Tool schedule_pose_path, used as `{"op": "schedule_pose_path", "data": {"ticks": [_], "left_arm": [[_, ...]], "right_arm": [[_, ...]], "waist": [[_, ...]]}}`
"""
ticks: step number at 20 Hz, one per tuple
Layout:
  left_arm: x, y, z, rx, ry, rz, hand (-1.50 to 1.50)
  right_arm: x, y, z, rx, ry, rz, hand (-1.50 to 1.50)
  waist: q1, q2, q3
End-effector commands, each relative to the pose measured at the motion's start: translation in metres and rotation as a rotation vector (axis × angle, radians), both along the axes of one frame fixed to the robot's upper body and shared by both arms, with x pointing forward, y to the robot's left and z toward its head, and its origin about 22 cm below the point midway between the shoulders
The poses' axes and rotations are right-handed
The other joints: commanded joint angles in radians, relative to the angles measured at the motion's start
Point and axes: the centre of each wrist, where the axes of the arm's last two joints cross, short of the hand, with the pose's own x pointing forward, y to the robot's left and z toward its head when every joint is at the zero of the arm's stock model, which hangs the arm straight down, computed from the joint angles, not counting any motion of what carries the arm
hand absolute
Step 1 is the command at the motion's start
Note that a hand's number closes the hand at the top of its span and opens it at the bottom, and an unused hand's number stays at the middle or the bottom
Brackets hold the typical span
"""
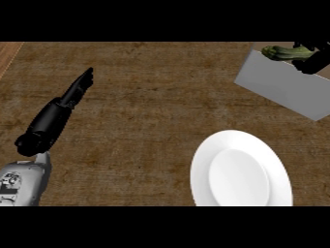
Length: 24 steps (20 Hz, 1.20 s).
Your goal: Pick the croissant from the plate and place it in the cardboard box
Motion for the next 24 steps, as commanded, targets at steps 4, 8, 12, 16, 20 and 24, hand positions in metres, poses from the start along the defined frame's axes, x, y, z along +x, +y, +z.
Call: {"op": "schedule_pose_path", "data": {"ticks": [4,8,12,16,20,24], "left_arm": [[-0.005,0.004,0.006,0.004,-0.004,-0.01,0.0],[-0.007,0.005,-0.007,-0.002,-0.004,-0.003,0.0],[-0.003,0.008,-0.004,0.007,0.007,-0.001,0.0],[-0.001,0.008,0.003,-0.003,-0.006,0.011,0.0],[0.003,0.008,0.004,-0.009,-0.004,-0.008,0.0],[-0.004,-0.005,0.001,0.008,-0.005,-0.022,0.0]], "right_arm": [[0.003,-0.019,-0.011,0.045,0.158,0.131,-1.5],[-0.003,-0.039,-0.003,0.207,0.038,0.227,-1.5],[0.002,-0.033,-0.007,0.71,-0.145,0.217,-1.5],[-0.004,-0.054,0.0,1.063,-0.19,0.092,-1.5],[-0.017,-0.084,0.006,1.188,-0.206,-0.057,-1.5],[-0.031,-0.103,-0.013,1.205,-0.284,-0.136,-1.5]], "waist": [[0.009,-0.002,0.001],[0.004,0.0,0.001],[-0.008,-0.005,0.004],[-0.002,-0.002,0.003],[0.003,0.008,0.002],[0.02,0.014,0.004]]}}
